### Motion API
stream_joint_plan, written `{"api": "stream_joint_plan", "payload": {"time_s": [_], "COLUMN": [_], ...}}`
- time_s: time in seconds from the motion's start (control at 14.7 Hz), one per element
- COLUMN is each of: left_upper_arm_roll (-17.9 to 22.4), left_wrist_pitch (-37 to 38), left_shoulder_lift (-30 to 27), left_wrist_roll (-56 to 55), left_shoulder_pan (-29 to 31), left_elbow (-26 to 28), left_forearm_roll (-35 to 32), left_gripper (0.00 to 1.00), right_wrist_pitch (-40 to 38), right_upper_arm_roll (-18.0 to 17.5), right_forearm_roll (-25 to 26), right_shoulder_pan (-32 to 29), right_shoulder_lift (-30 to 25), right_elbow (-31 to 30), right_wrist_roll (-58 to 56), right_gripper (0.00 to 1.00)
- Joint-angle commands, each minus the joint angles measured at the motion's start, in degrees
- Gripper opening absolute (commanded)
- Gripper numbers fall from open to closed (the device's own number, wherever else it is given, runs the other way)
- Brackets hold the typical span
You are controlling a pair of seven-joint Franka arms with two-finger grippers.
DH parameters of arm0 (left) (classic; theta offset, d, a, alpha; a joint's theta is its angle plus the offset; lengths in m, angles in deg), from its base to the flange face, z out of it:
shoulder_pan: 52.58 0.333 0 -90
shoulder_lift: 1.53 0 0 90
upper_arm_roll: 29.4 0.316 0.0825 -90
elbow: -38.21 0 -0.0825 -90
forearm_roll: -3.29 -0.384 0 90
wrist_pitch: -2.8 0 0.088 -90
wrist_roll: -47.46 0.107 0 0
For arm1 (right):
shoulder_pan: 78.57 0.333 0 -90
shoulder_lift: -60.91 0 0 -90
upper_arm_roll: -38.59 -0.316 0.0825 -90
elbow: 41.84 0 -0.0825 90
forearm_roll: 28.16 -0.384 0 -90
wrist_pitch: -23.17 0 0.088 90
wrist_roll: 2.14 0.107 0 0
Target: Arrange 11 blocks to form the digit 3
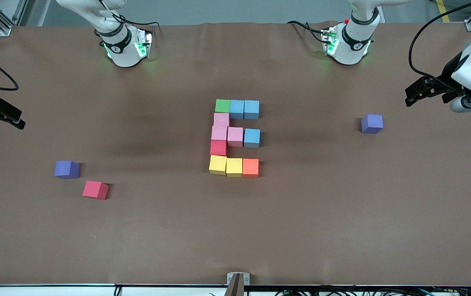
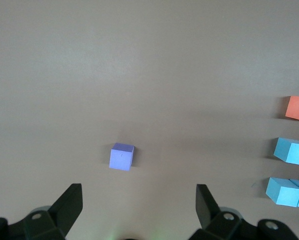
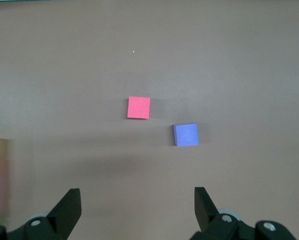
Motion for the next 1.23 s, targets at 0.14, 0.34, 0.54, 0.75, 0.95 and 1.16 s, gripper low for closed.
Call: {"api": "stream_joint_plan", "payload": {"time_s": [0.14, 0.34, 0.54, 0.75, 0.95, 1.16], "left_upper_arm_roll": [-0.49, -0.49, -0.49, -0.49, -0.49, -0.49], "left_wrist_pitch": [0.8, 0.8, 0.8, 0.8, 0.8, 0.8], "left_shoulder_lift": [0.31, 0.31, 0.31, 0.31, 0.22, 0.22], "left_wrist_roll": [-0.61, -0.61, -0.61, -0.61, -0.52, -0.52], "left_shoulder_pan": [0.09, 0.09, 0.18, 0.18, 0.18, 0.18], "left_elbow": [-0.7, -0.78, -0.78, -0.7, -0.87, -0.78], "left_forearm_roll": [-0.92, -0.92, -0.92, -0.92, -0.92, -0.92], "left_gripper": [1.0, 1.0, 1.0, 1.0, 1.0, 1.0], "right_wrist_pitch": [0.68, 4.79, 9.03, 6.15, 1.05, 1.03], "right_upper_arm_roll": [-0.75, -0.75, -0.67, -1.02, -1.1, -1.02], "right_forearm_roll": [0.63, 0.01, 0.1, 0.71, 0.63, 0.71], "right_shoulder_pan": [-0.84, -1.19, -1.46, -0.93, -0.93, -1.01], "right_shoulder_lift": [-1.22, 2.46, 3.53, 2.92, 2.74, 2.83], "right_elbow": [-1.63, -1.19, -0.58, 0.21, 1.53, 1.88], "right_wrist_roll": [0.26, 0.44, 0.35, 0.26, 0.35, 0.26], "right_gripper": [1.0, 1.0, 1.0, 1.0, 1.0, 1.0]}}
